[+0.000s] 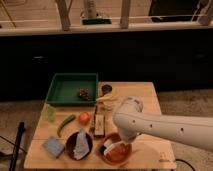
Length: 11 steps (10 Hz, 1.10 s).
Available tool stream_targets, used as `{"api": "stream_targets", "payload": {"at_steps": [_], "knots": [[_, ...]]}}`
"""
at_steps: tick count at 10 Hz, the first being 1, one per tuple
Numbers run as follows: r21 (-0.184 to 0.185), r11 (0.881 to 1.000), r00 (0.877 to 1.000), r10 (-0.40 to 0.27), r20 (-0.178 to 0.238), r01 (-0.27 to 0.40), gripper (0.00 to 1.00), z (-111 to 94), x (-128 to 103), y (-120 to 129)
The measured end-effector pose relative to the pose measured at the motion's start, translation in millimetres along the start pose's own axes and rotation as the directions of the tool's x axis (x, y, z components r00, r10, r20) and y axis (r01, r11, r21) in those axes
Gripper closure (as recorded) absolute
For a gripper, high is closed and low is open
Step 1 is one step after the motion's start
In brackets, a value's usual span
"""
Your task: Place brush in red bowl
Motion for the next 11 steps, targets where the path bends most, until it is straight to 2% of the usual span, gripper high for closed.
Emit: {"api": "stream_targets", "payload": {"at_steps": [4,11], "knots": [[0.025,1.000,0.999,0.006,0.052,-0.007,0.96,1,-5,-6],[0.029,1.000,0.991,-0.009,0.136,0.005,0.96,7,-15,-11]]}}
